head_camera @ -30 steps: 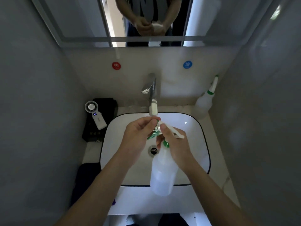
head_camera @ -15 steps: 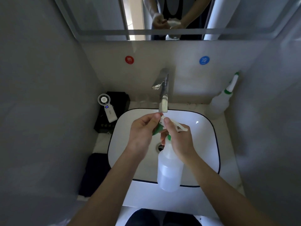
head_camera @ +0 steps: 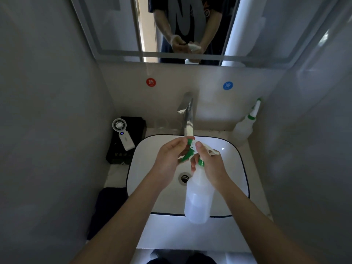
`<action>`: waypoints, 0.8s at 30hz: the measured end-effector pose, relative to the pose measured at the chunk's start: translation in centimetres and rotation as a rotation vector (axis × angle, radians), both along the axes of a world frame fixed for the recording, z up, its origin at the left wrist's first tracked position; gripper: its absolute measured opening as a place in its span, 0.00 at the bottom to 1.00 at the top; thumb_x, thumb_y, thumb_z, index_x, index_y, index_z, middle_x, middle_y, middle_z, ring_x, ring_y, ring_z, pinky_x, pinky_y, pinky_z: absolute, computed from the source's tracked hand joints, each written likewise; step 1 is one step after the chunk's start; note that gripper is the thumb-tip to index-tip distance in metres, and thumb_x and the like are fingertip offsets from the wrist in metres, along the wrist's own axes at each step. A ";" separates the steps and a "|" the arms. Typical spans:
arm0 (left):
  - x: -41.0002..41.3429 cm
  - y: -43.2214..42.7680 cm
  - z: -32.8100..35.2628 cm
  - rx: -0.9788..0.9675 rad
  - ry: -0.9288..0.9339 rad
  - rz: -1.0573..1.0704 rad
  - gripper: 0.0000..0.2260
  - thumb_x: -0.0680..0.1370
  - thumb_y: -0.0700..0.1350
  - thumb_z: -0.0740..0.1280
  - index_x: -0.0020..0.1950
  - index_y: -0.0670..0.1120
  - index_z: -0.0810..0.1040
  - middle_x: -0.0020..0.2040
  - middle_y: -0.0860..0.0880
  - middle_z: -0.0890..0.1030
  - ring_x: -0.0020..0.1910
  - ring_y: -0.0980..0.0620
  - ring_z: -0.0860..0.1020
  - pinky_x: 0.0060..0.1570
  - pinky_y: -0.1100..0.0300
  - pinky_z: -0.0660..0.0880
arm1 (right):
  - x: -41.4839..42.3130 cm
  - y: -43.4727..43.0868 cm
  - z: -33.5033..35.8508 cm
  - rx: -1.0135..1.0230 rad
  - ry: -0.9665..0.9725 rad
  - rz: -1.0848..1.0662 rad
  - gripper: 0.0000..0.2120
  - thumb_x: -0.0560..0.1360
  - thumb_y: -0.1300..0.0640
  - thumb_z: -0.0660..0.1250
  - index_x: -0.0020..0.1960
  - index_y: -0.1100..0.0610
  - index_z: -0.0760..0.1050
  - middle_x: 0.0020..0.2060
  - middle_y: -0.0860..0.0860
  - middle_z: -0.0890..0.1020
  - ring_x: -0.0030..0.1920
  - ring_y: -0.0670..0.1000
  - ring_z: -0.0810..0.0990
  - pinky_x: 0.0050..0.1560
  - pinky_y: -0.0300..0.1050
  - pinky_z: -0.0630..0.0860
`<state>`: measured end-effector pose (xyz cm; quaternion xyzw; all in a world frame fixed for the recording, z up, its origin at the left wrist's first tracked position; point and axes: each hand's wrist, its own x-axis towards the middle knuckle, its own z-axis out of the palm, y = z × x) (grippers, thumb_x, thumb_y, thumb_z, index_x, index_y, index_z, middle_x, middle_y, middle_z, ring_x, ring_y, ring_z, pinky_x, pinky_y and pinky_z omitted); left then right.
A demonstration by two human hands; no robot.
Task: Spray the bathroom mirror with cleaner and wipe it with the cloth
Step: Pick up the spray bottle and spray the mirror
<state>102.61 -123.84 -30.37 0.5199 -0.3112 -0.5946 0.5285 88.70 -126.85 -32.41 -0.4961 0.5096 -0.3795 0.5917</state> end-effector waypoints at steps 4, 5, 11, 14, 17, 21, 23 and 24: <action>0.1 0.3 -0.2 -0.017 0.003 0.035 0.12 0.85 0.42 0.62 0.59 0.39 0.84 0.49 0.41 0.84 0.49 0.47 0.82 0.54 0.55 0.80 | 0.4 0.6 -0.1 -0.011 0.019 -0.008 0.22 0.82 0.45 0.62 0.40 0.62 0.76 0.29 0.58 0.79 0.30 0.58 0.77 0.38 0.47 0.76; 0.0 0.4 -0.3 -0.020 -0.004 0.046 0.12 0.85 0.42 0.62 0.59 0.39 0.84 0.49 0.41 0.84 0.48 0.47 0.82 0.56 0.53 0.79 | 0.6 0.7 -0.2 -0.019 0.033 -0.023 0.22 0.82 0.45 0.61 0.40 0.62 0.77 0.28 0.56 0.80 0.30 0.57 0.77 0.38 0.47 0.76; -0.8 0.9 0.0 -0.025 -0.061 0.109 0.11 0.85 0.43 0.64 0.53 0.43 0.86 0.50 0.41 0.86 0.49 0.47 0.82 0.61 0.48 0.78 | 0.9 1.4 -0.4 -0.082 0.100 -0.087 0.26 0.83 0.45 0.61 0.41 0.67 0.78 0.27 0.55 0.80 0.28 0.54 0.77 0.38 0.45 0.76; -1.0 0.9 0.2 -0.022 -0.110 0.142 0.13 0.85 0.46 0.64 0.51 0.40 0.85 0.52 0.37 0.86 0.49 0.45 0.83 0.61 0.46 0.79 | 0.9 1.6 -0.2 -0.089 0.092 -0.089 0.25 0.83 0.46 0.61 0.39 0.65 0.78 0.26 0.55 0.79 0.28 0.55 0.77 0.39 0.46 0.76; -1.4 0.8 0.3 -0.003 -0.149 0.166 0.15 0.84 0.49 0.65 0.51 0.37 0.84 0.51 0.37 0.86 0.50 0.42 0.84 0.61 0.46 0.79 | 0.8 1.6 -0.2 -0.098 0.094 -0.093 0.24 0.83 0.46 0.61 0.41 0.65 0.79 0.26 0.55 0.79 0.28 0.54 0.77 0.39 0.46 0.75; -0.8 0.6 0.4 -0.001 -0.084 0.098 0.14 0.85 0.47 0.64 0.57 0.38 0.84 0.54 0.37 0.86 0.51 0.44 0.83 0.58 0.52 0.79 | 0.8 1.5 -0.1 -0.088 0.100 -0.085 0.23 0.83 0.46 0.61 0.40 0.63 0.78 0.27 0.56 0.79 0.28 0.53 0.77 0.38 0.45 0.76; 0.0 0.6 0.6 -0.010 -0.014 0.044 0.12 0.85 0.45 0.62 0.60 0.41 0.84 0.52 0.39 0.84 0.50 0.46 0.82 0.55 0.54 0.78 | 0.8 1.6 0.0 -0.069 0.108 -0.087 0.22 0.82 0.45 0.61 0.37 0.59 0.77 0.28 0.55 0.79 0.28 0.52 0.77 0.37 0.42 0.77; 0.3 0.6 0.7 -0.018 -0.001 0.016 0.12 0.86 0.44 0.62 0.60 0.43 0.83 0.52 0.42 0.84 0.49 0.47 0.81 0.53 0.55 0.78 | 0.8 1.6 0.0 -0.064 0.107 -0.089 0.22 0.82 0.45 0.61 0.37 0.59 0.76 0.28 0.54 0.79 0.27 0.52 0.77 0.37 0.42 0.77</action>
